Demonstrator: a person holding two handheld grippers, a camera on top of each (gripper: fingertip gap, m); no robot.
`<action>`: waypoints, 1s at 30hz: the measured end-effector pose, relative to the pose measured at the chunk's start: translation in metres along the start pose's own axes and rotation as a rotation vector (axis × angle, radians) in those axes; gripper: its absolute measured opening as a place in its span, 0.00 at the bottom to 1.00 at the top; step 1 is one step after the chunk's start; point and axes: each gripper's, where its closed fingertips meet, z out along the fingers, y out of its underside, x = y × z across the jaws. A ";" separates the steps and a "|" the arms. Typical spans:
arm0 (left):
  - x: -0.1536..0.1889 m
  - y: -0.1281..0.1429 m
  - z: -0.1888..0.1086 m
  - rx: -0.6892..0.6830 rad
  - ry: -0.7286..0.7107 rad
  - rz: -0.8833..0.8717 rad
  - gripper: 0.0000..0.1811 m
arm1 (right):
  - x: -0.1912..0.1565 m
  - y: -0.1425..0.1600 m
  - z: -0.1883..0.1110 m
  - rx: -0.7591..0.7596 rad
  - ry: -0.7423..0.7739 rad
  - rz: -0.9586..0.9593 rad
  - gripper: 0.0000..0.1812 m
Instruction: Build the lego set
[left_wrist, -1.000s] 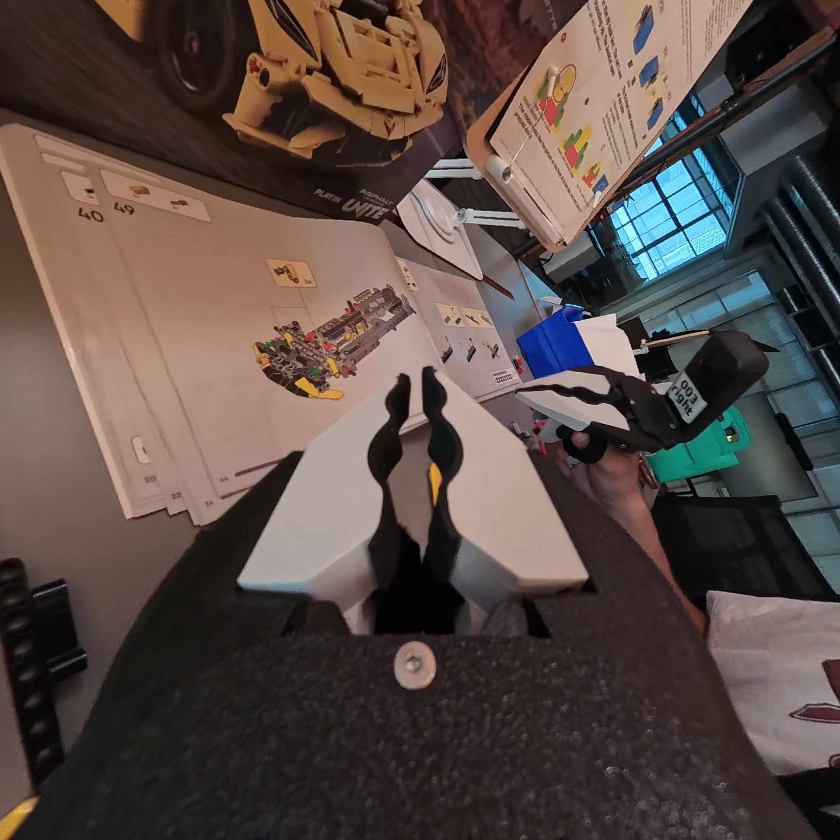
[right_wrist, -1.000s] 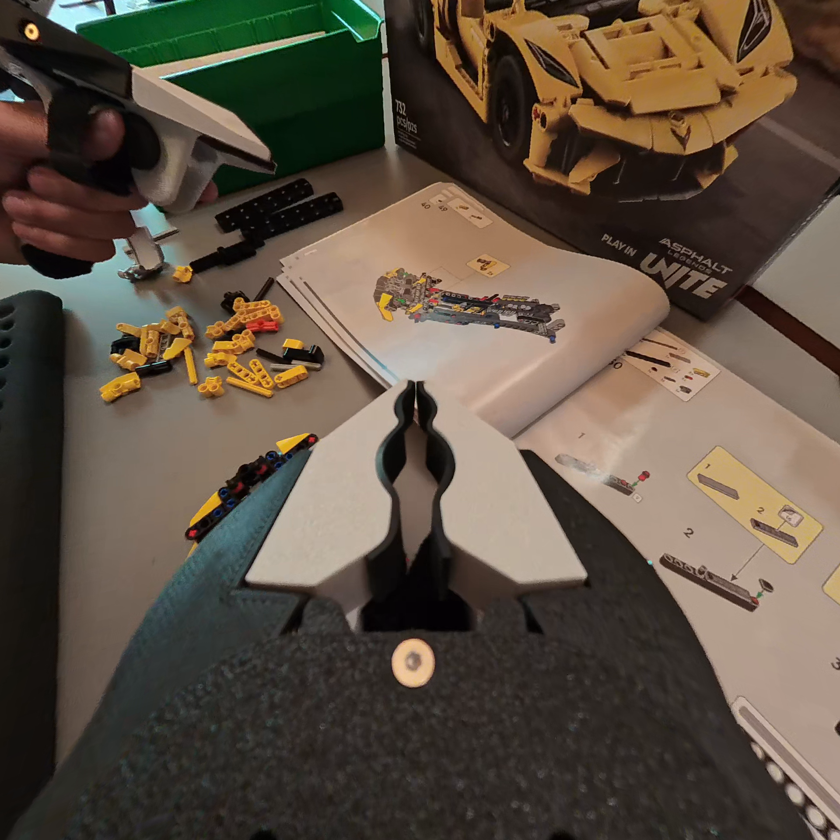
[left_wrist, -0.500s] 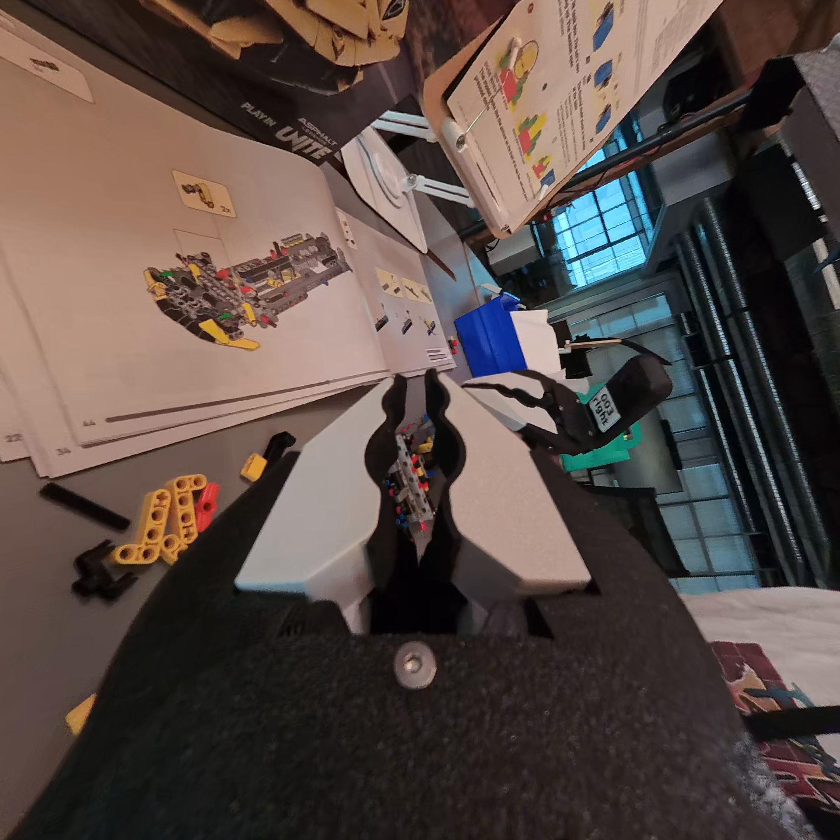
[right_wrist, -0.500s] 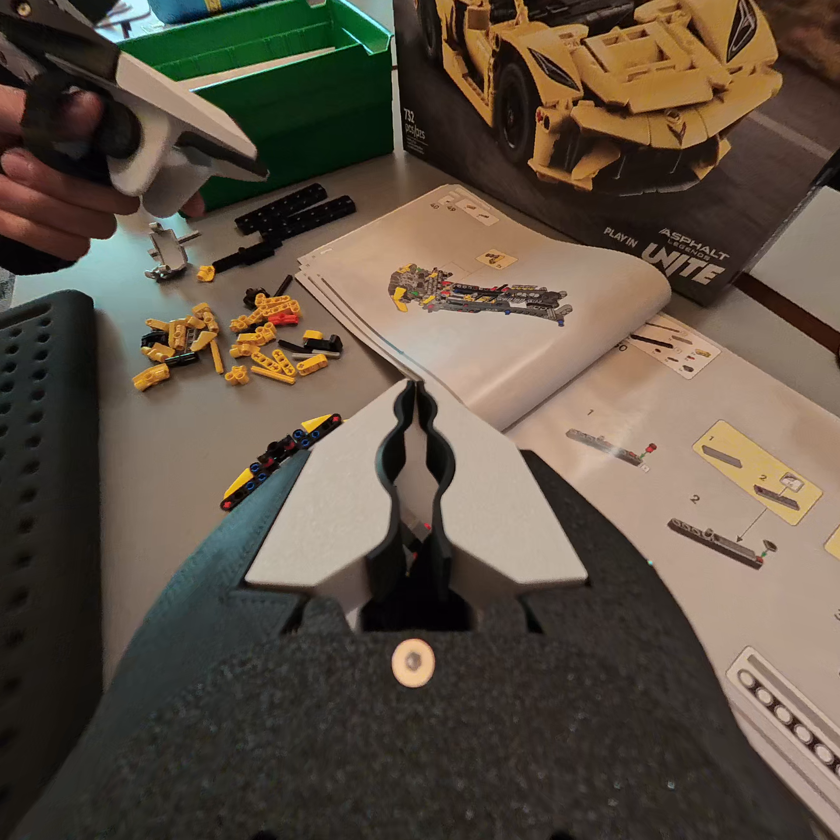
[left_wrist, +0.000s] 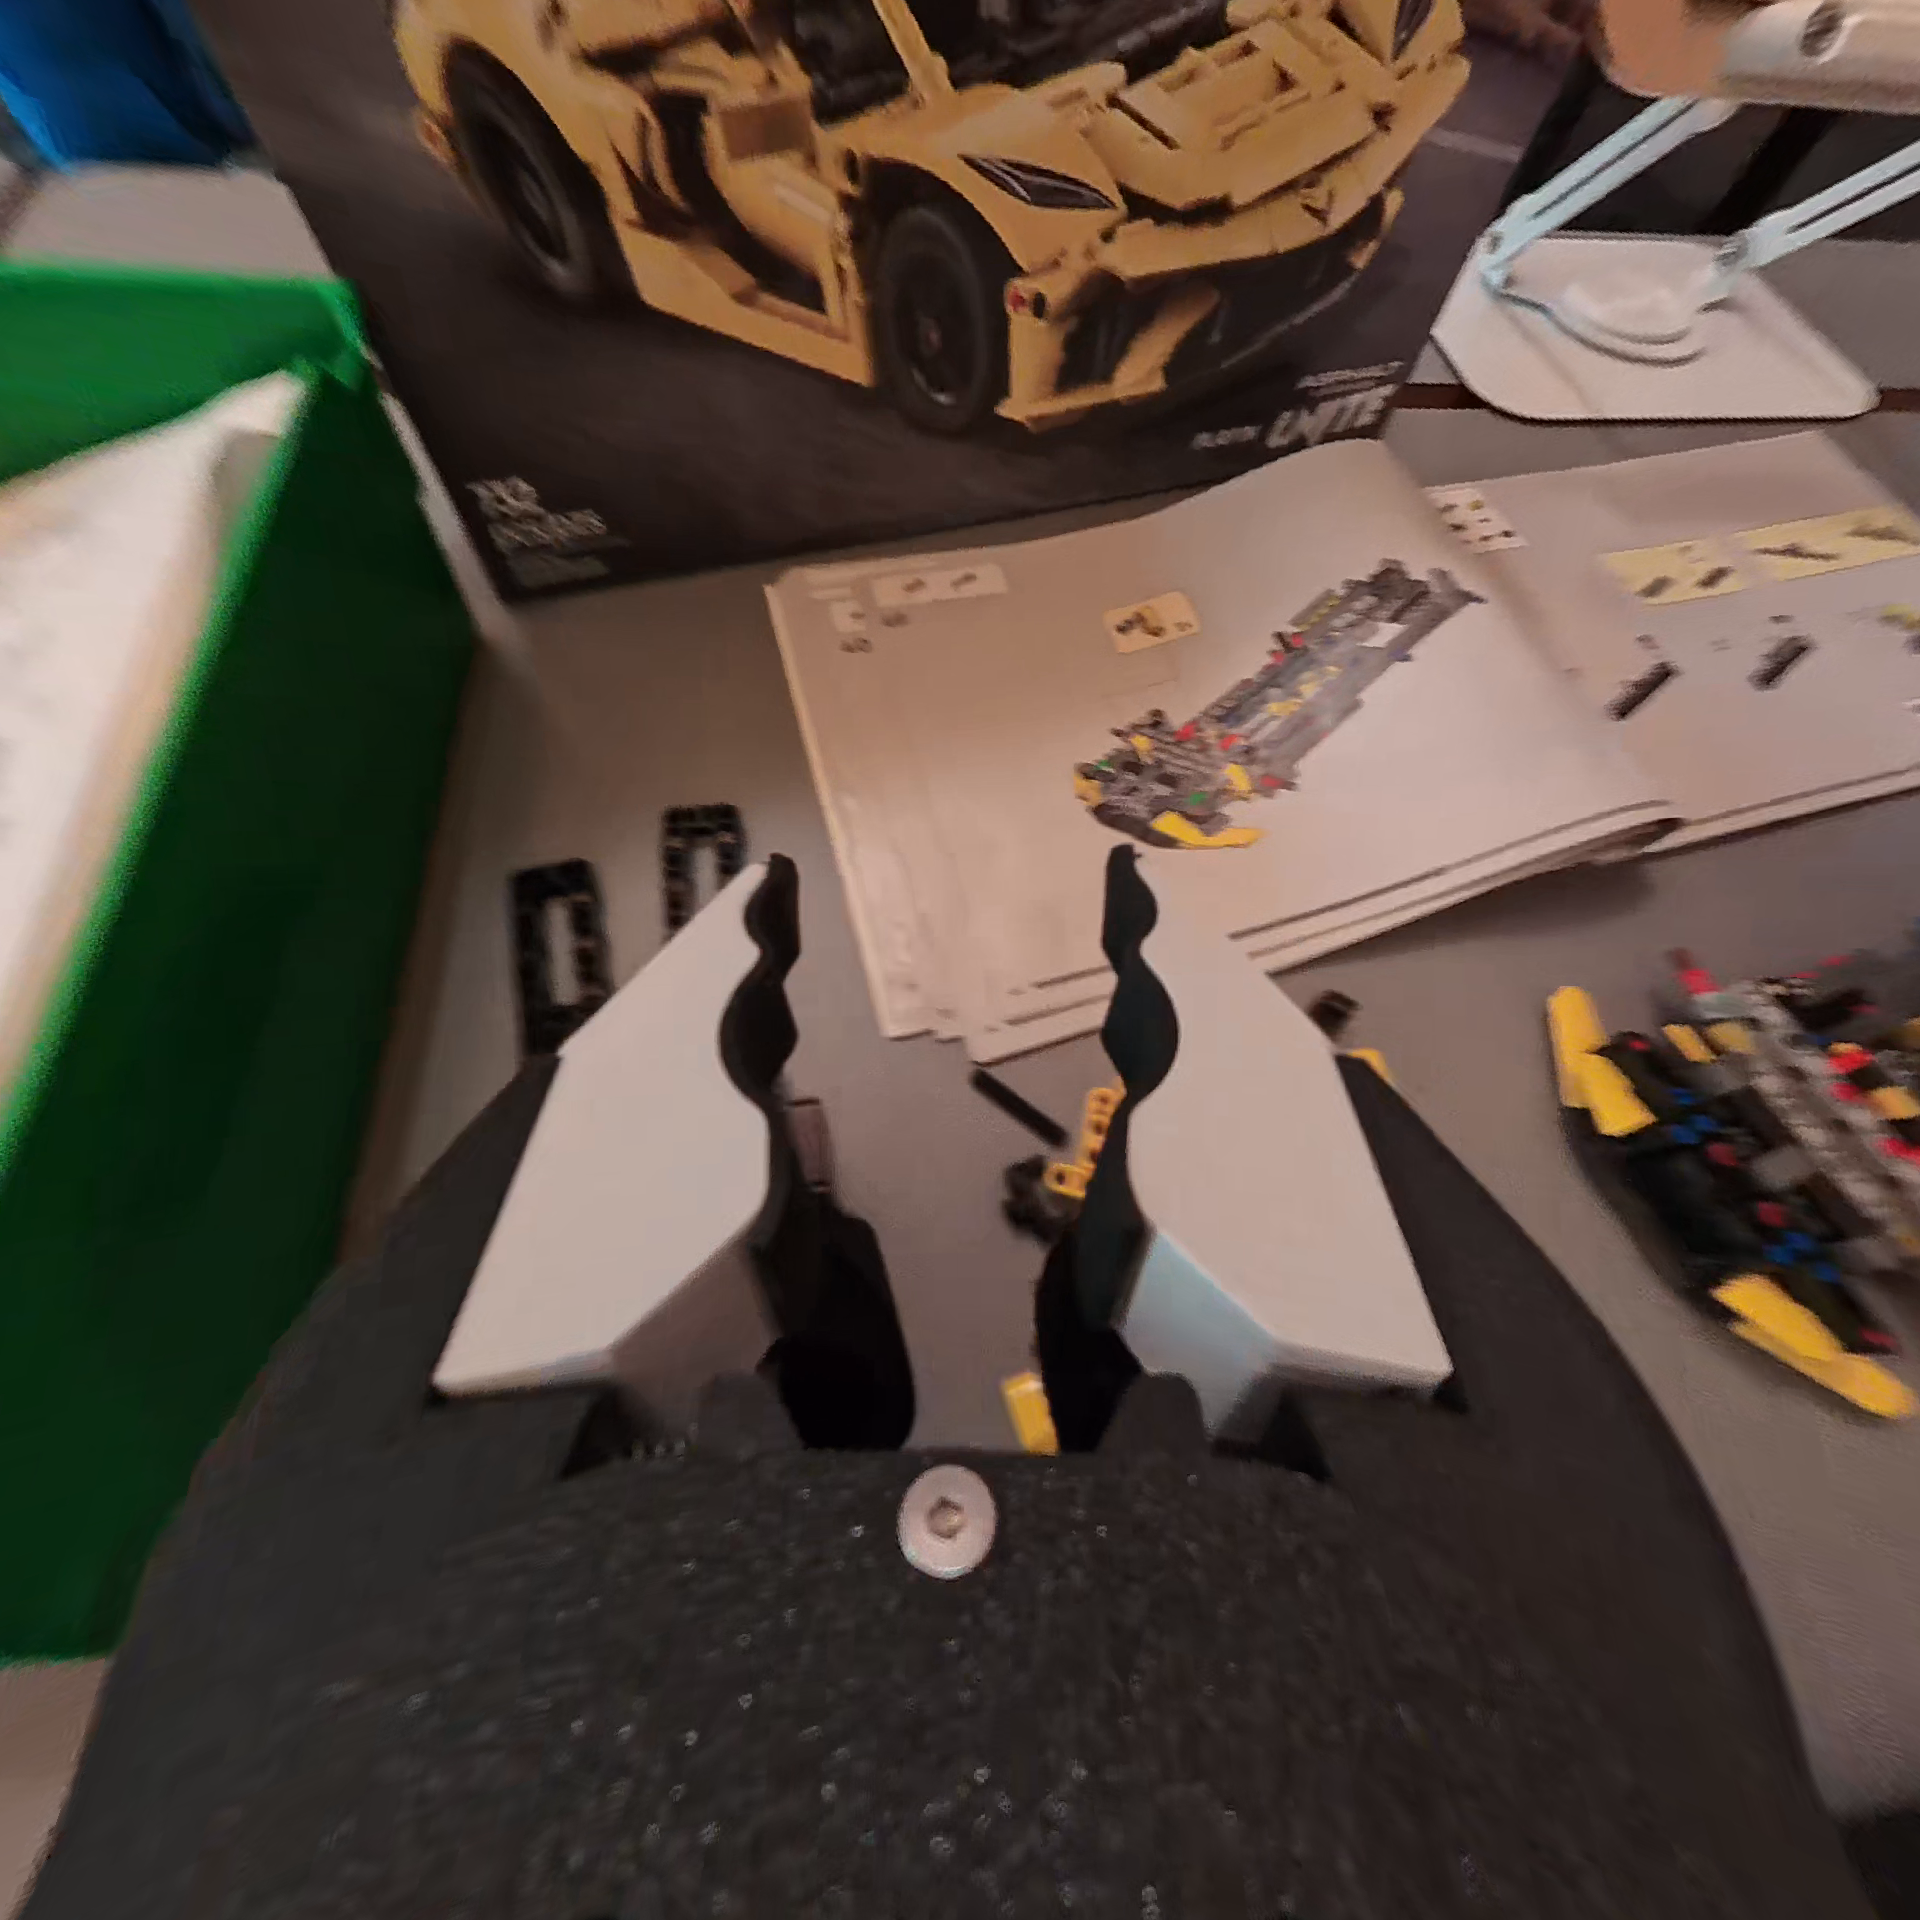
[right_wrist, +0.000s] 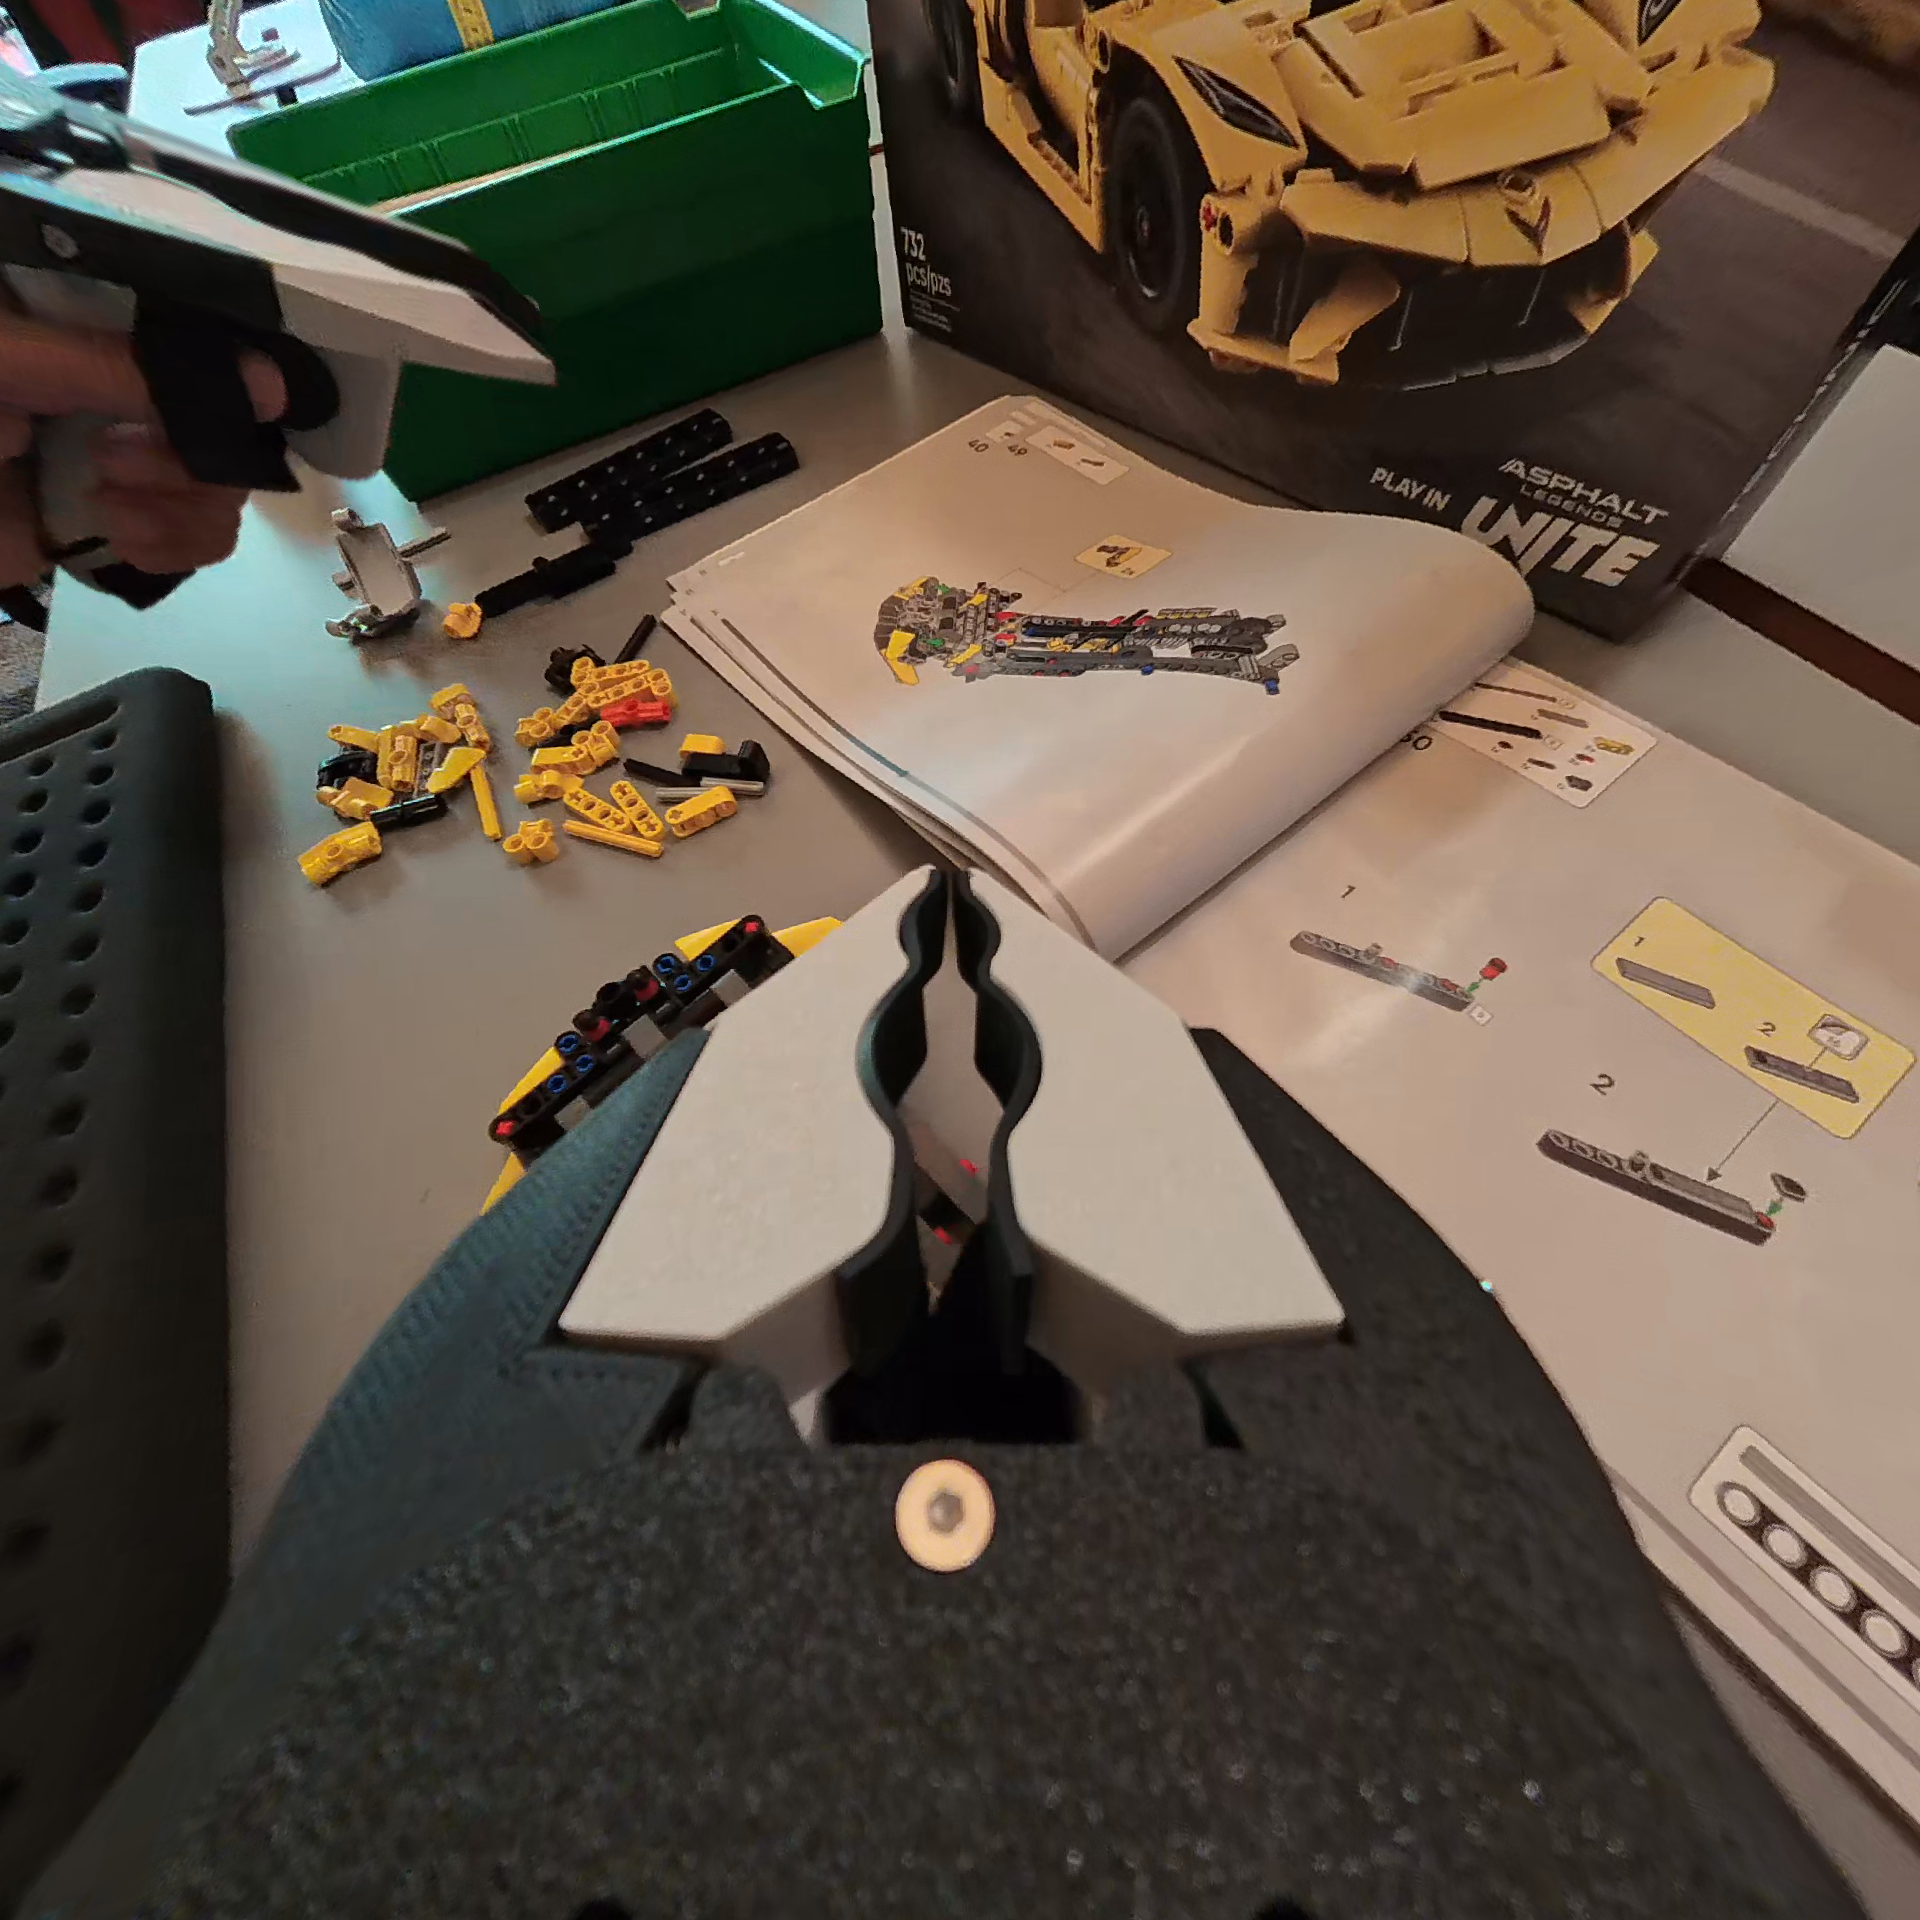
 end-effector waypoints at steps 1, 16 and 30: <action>-0.008 -0.002 -0.001 0.020 -0.042 0.038 0.35 | 0.001 0.001 0.002 -0.004 -0.001 0.001 0.00; -0.055 -0.003 0.035 -0.047 -0.140 0.113 0.43 | 0.014 -0.004 0.023 -0.030 -0.008 0.019 0.00; -0.057 -0.001 0.038 -0.076 -0.164 0.084 0.30 | 0.016 -0.011 0.018 -0.019 -0.005 0.012 0.00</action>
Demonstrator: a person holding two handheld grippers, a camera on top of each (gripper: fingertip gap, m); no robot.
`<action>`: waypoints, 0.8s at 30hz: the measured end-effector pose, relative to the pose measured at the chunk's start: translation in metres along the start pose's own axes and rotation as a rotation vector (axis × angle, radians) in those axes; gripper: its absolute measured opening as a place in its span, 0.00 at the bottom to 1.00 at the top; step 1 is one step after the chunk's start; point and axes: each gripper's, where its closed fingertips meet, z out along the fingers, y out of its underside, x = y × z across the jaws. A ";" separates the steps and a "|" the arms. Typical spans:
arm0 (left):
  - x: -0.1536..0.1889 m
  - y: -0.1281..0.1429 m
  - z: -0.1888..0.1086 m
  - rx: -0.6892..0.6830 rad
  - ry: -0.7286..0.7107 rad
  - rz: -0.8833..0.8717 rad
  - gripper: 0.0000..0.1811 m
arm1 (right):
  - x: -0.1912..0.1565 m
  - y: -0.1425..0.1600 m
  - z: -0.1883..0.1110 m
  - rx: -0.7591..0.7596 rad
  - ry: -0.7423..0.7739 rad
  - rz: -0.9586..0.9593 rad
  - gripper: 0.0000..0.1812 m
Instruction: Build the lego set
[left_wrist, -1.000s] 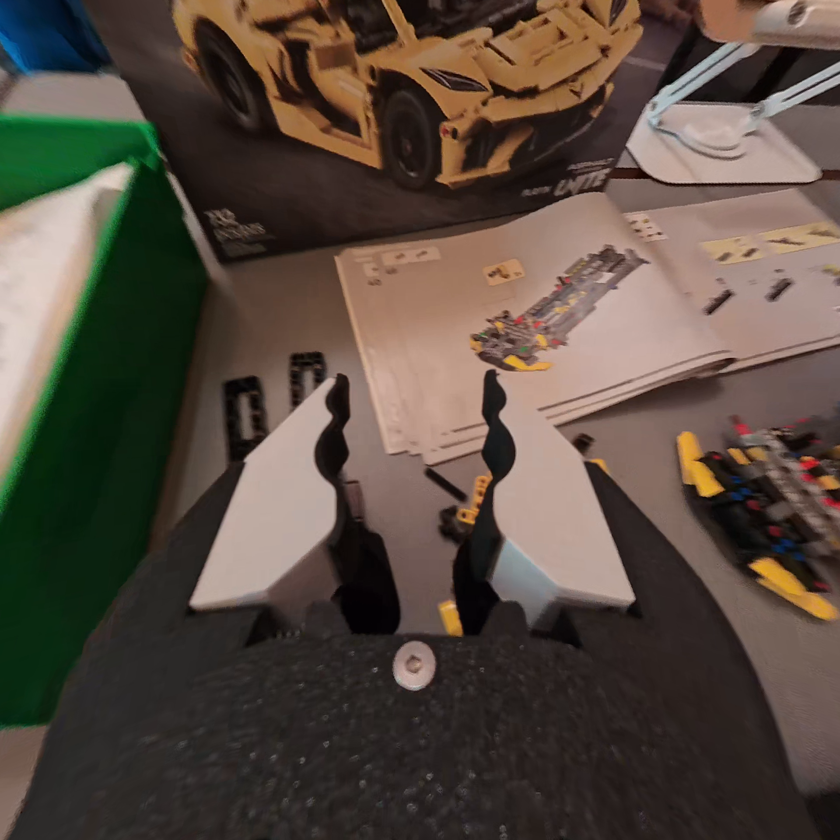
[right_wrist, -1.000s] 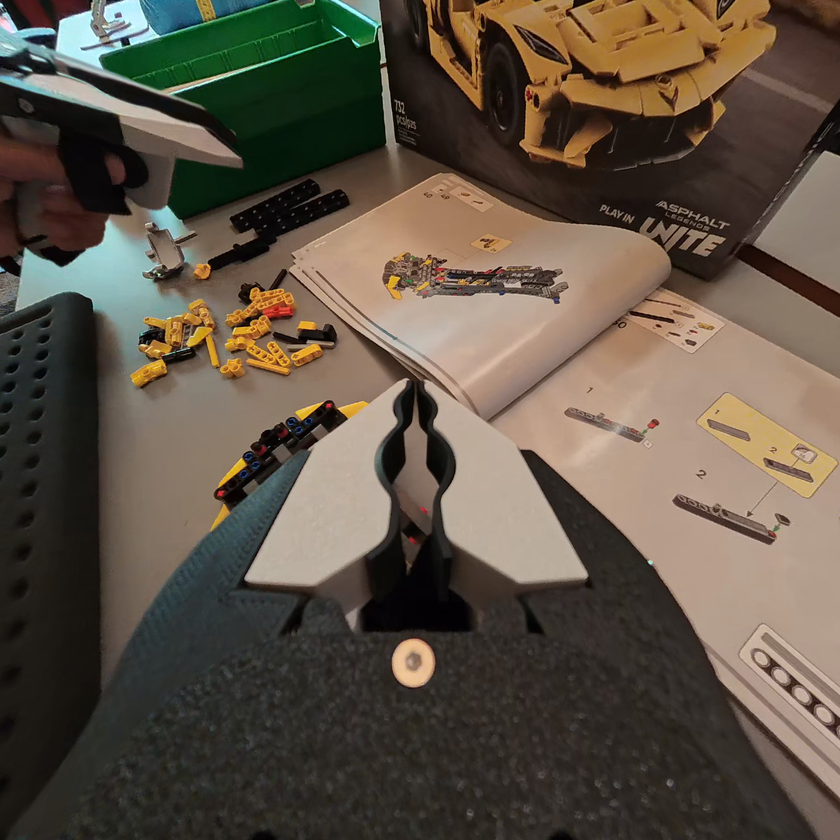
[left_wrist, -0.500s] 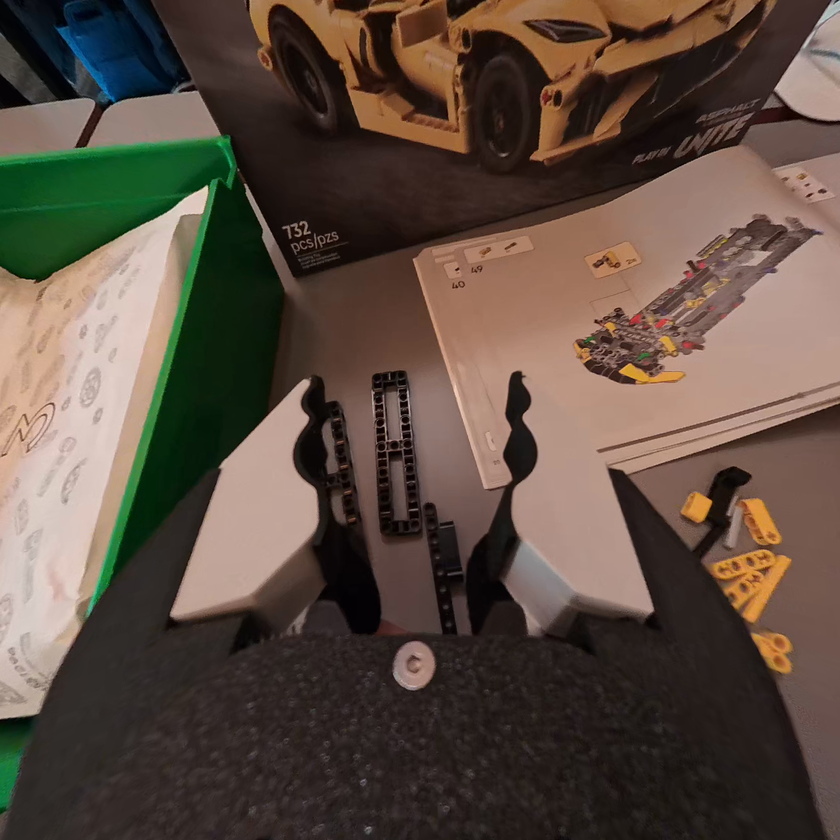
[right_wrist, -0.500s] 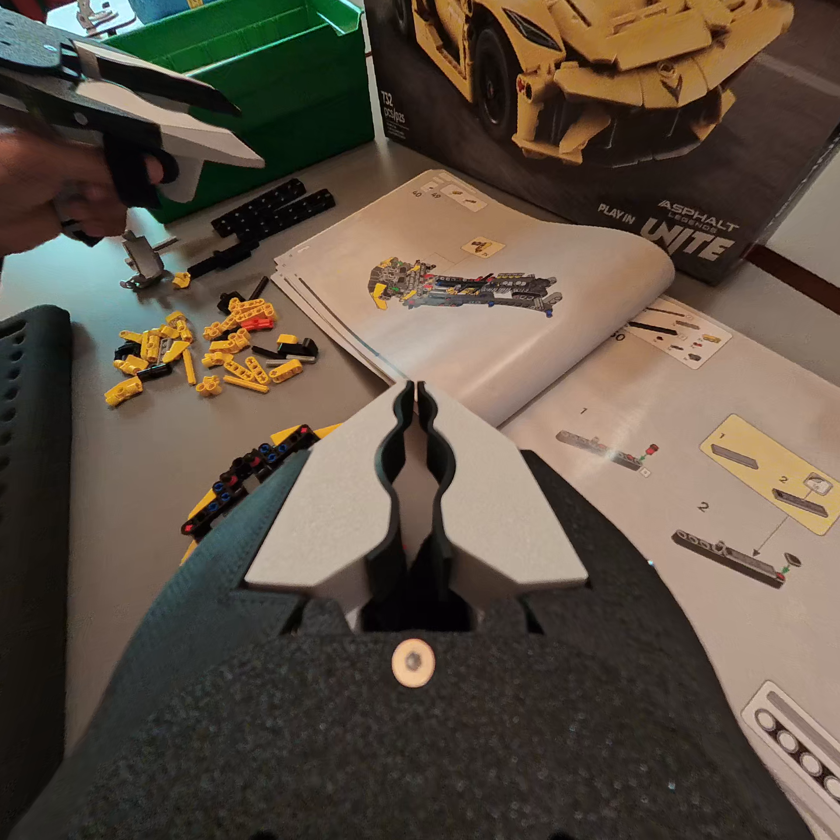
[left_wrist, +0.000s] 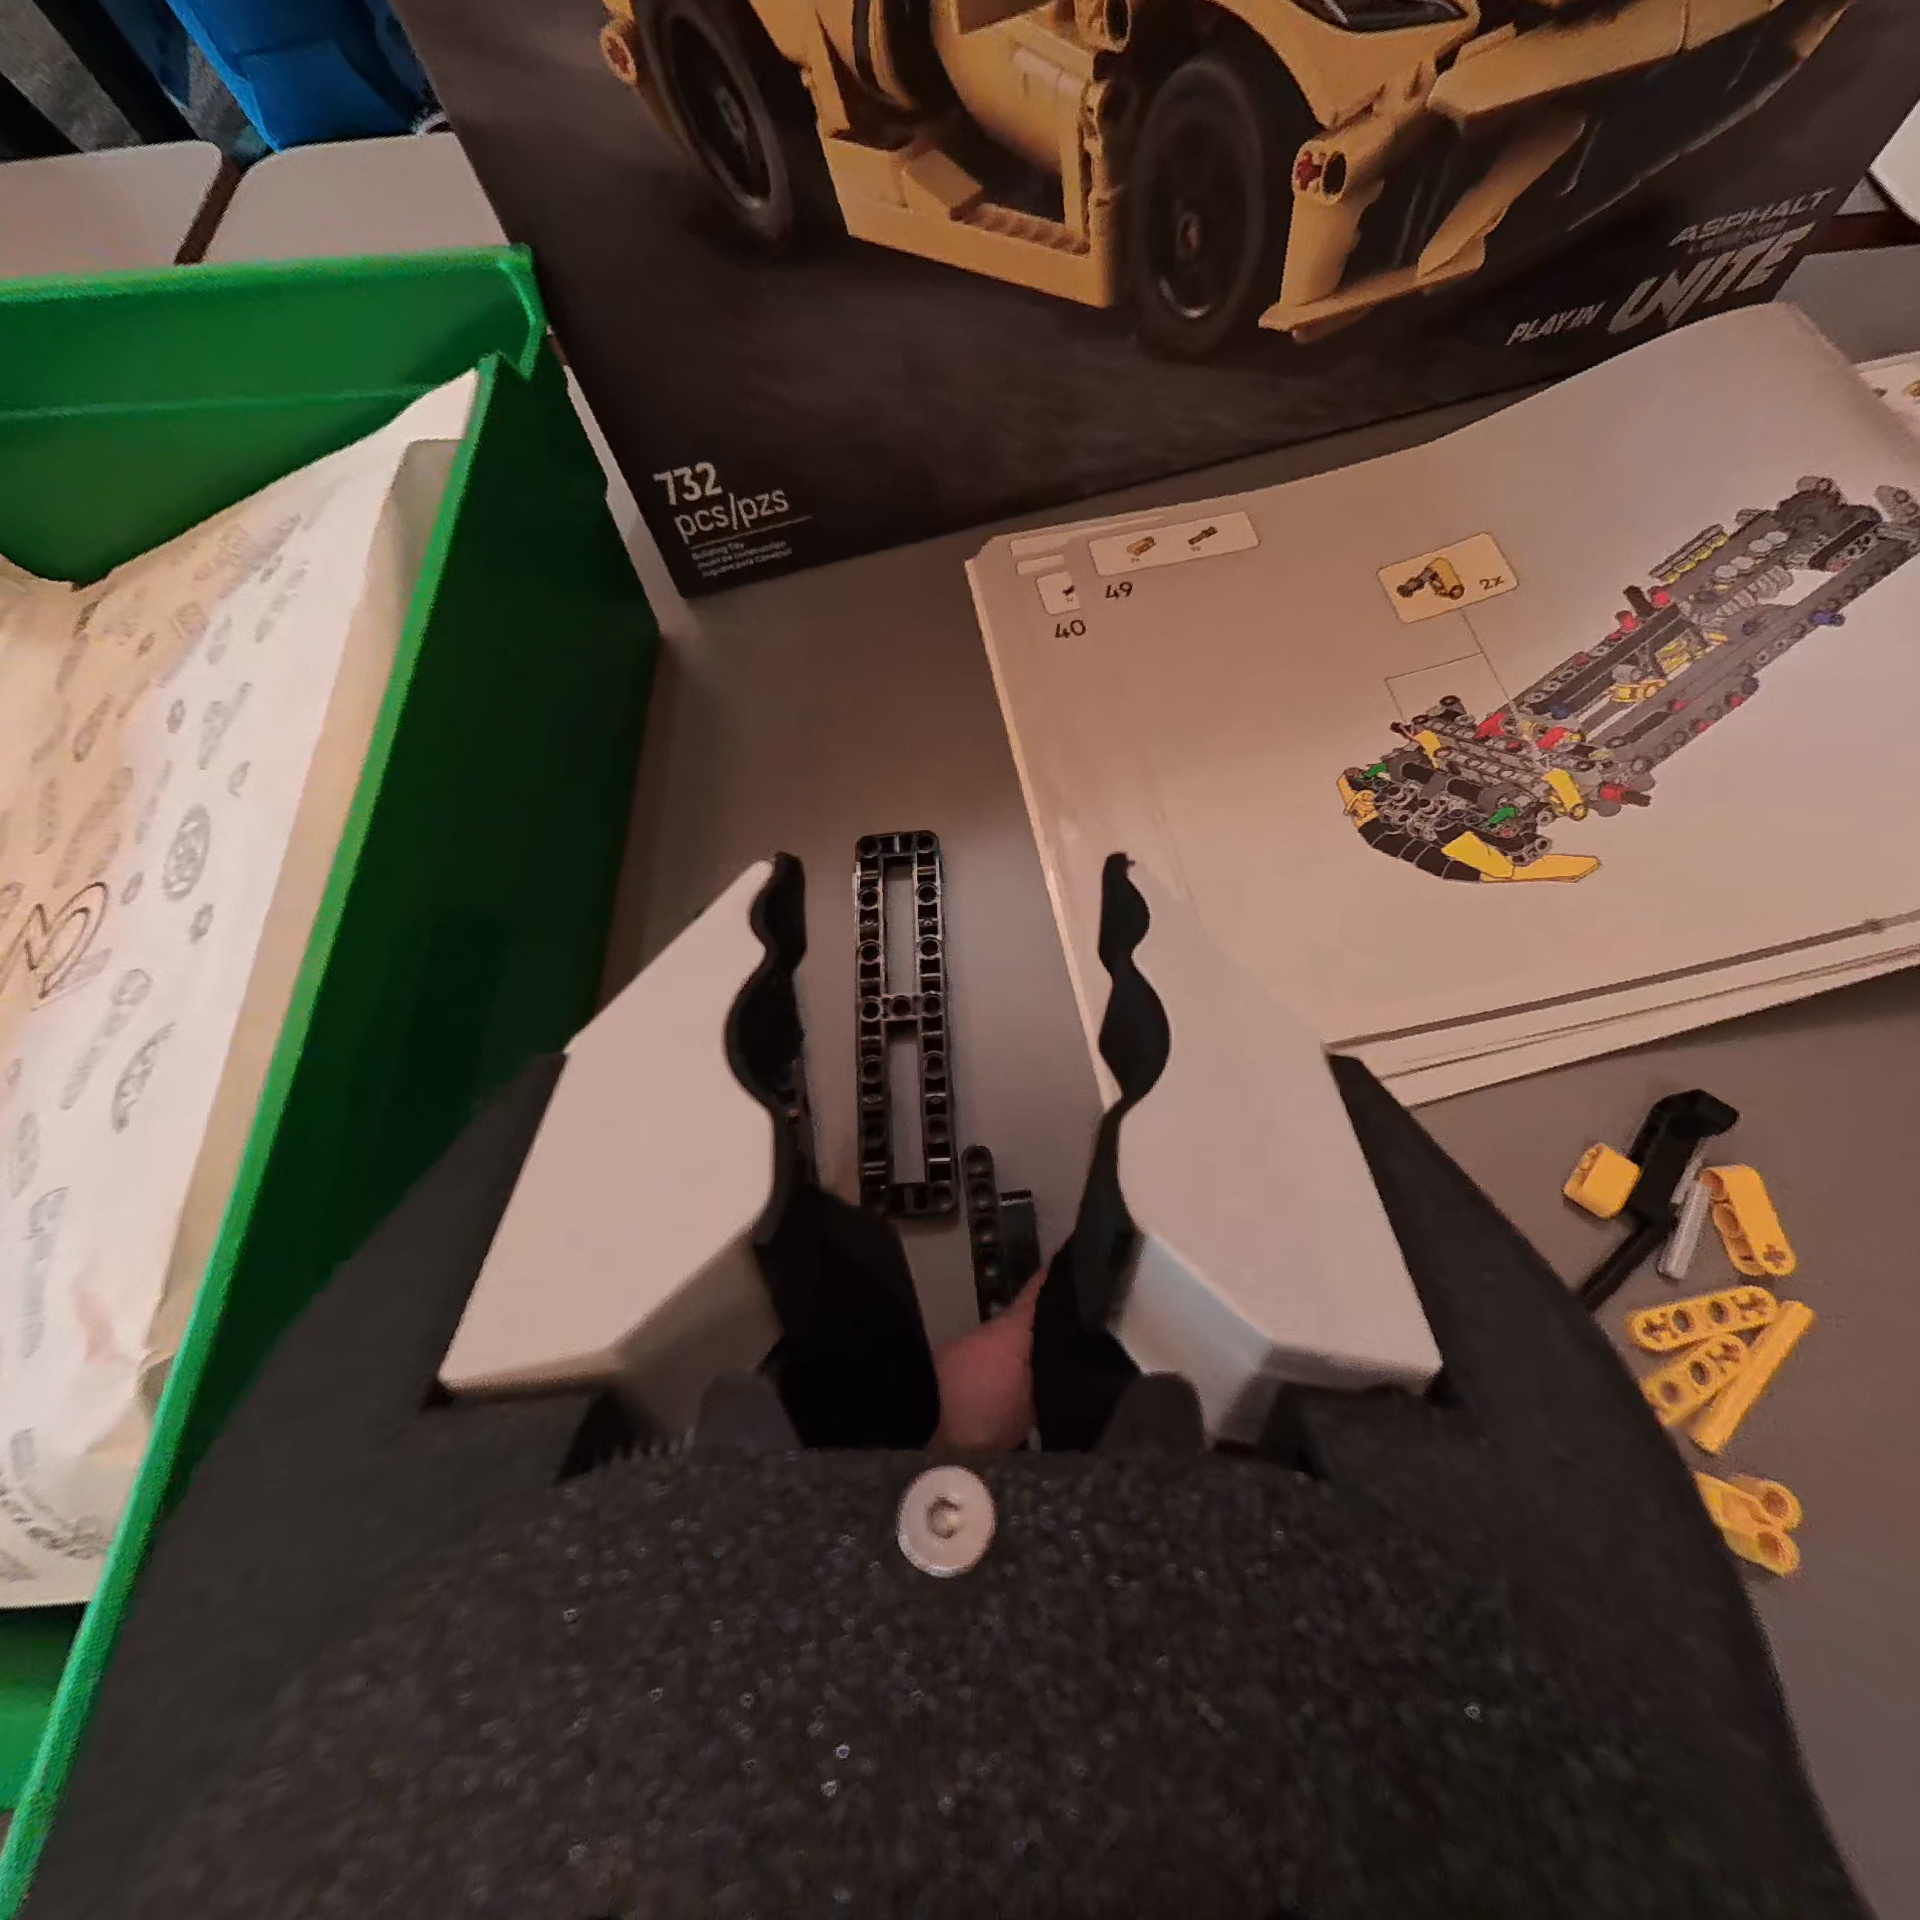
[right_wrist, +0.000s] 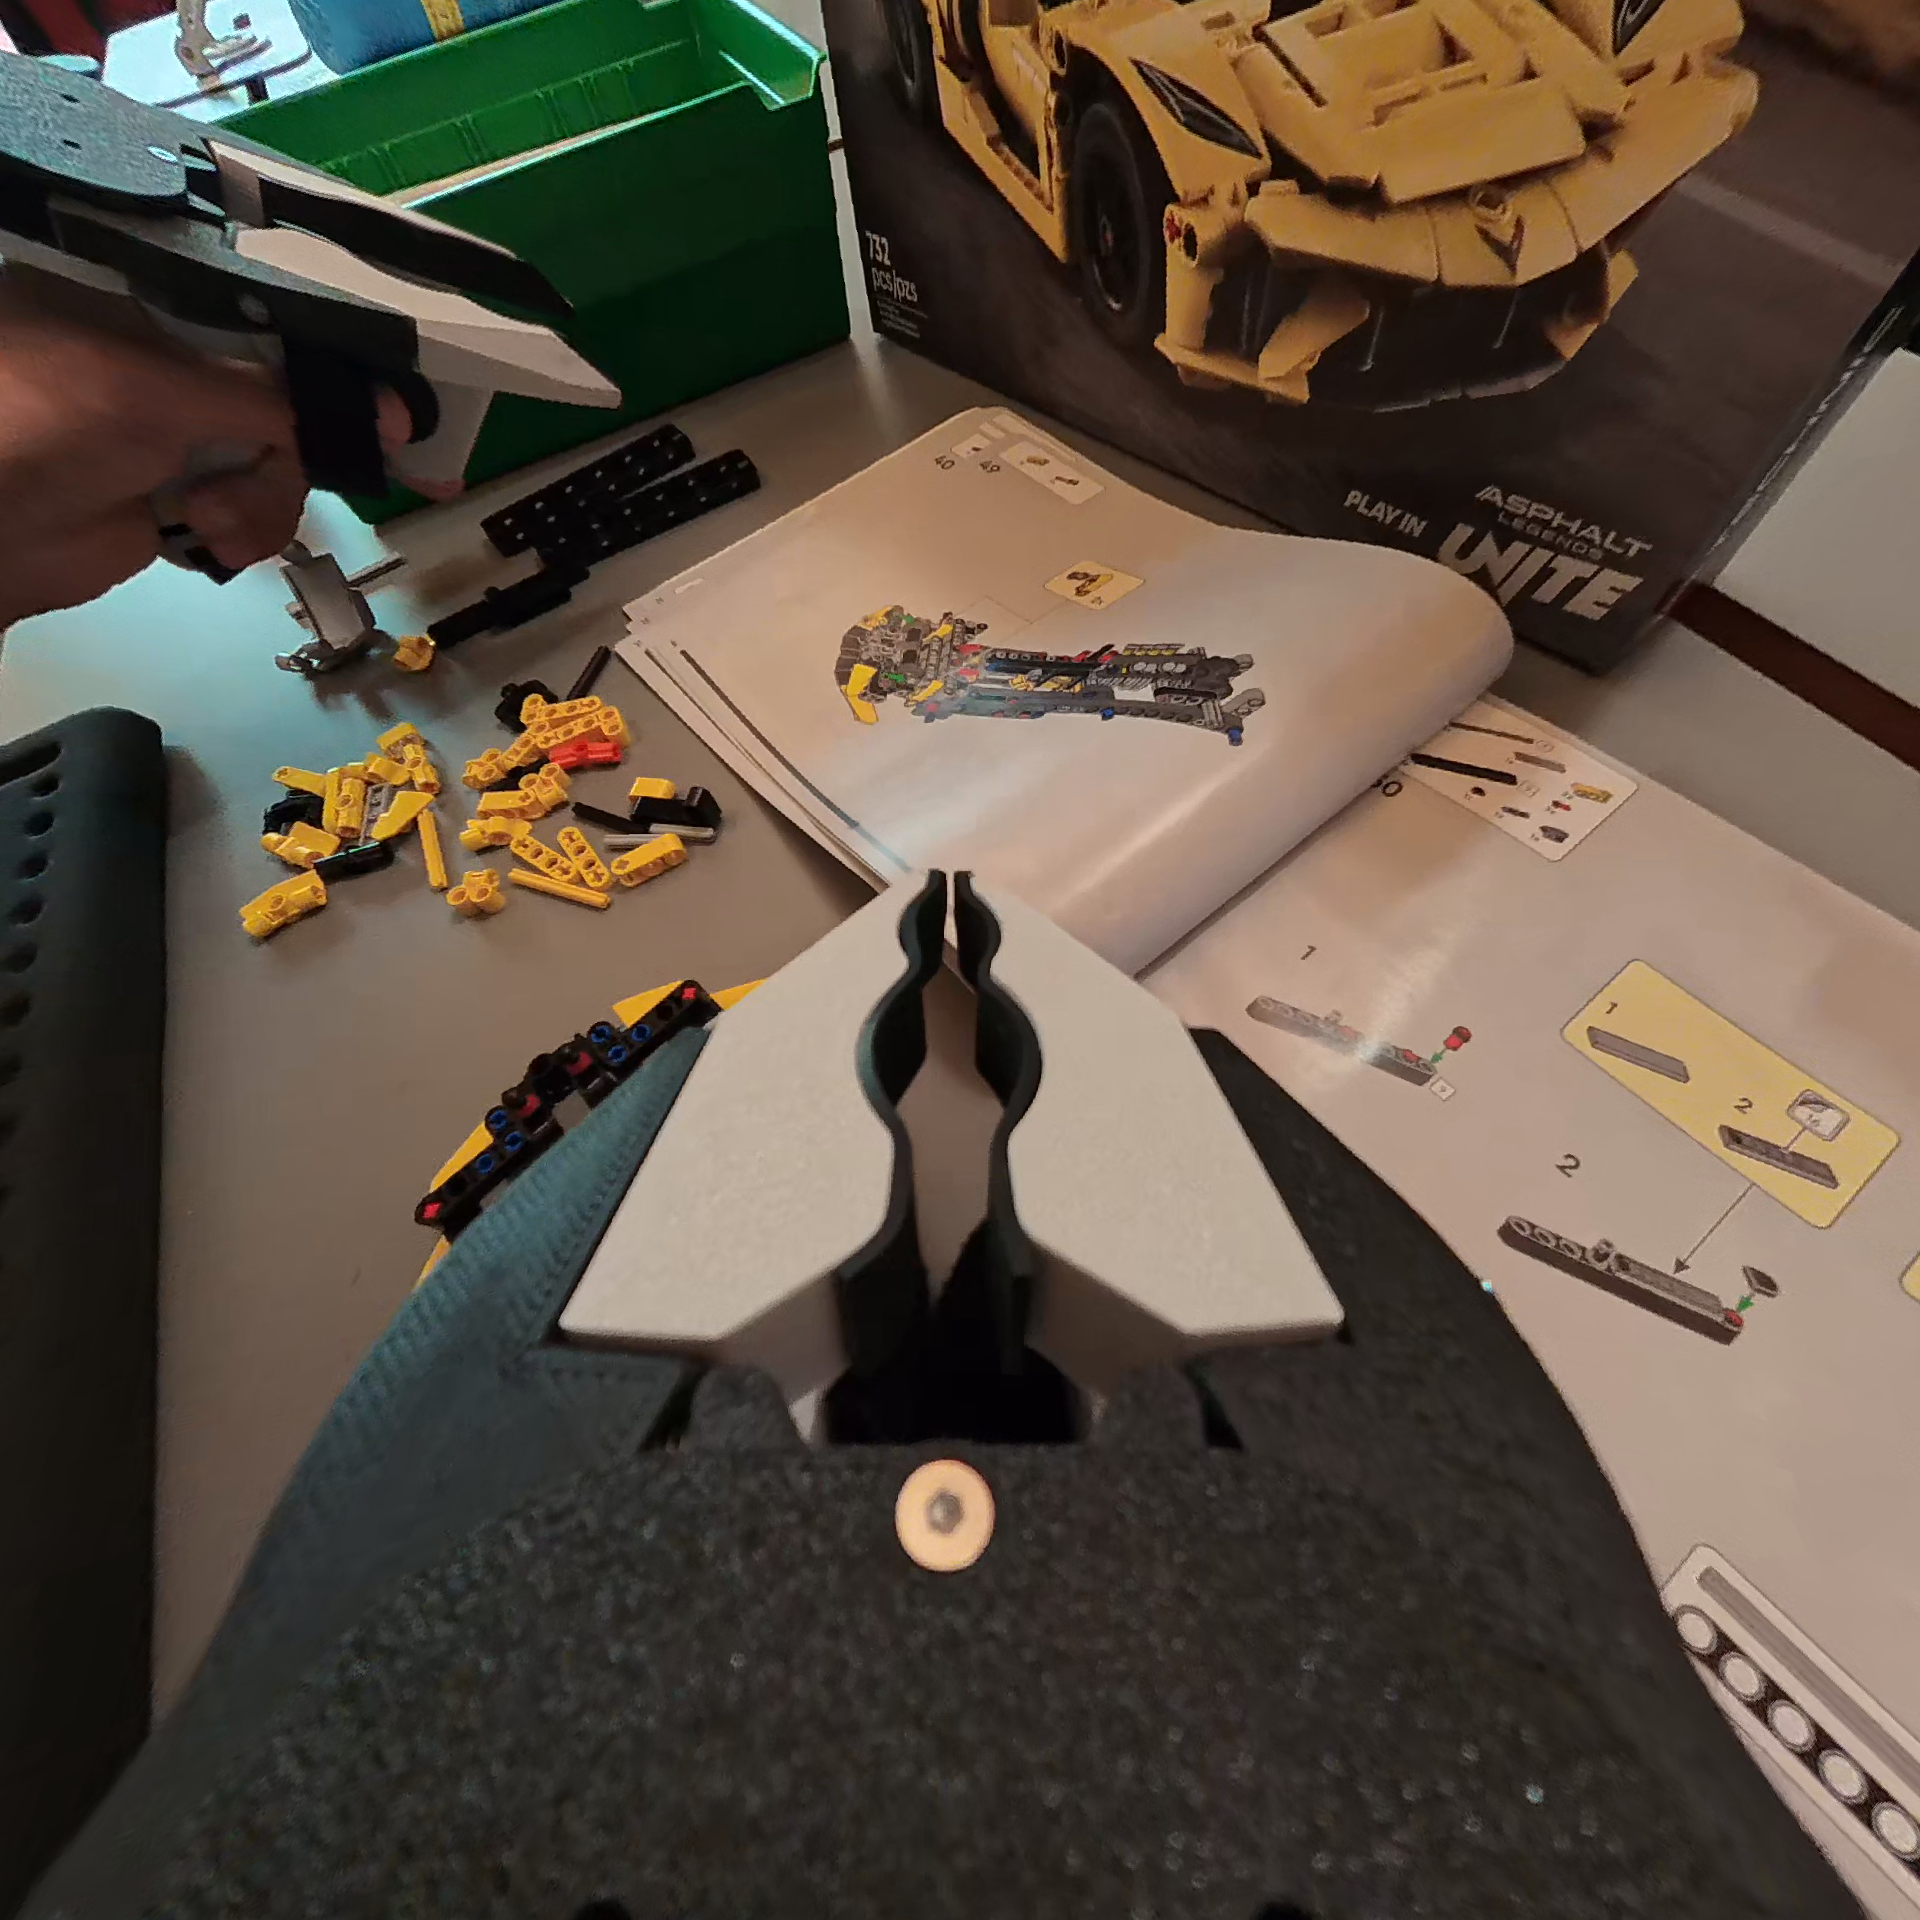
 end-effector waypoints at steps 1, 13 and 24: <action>0.003 0.002 0.000 -0.013 0.022 -0.010 0.29 | 0.000 0.001 0.000 0.000 -0.001 0.004 0.00; 0.004 0.001 -0.010 -0.002 0.033 -0.058 0.27 | -0.002 0.000 -0.005 0.003 0.003 -0.001 0.00; 0.028 0.039 -0.044 -0.140 0.193 0.082 0.33 | -0.014 0.003 -0.017 -0.006 0.000 -0.019 0.00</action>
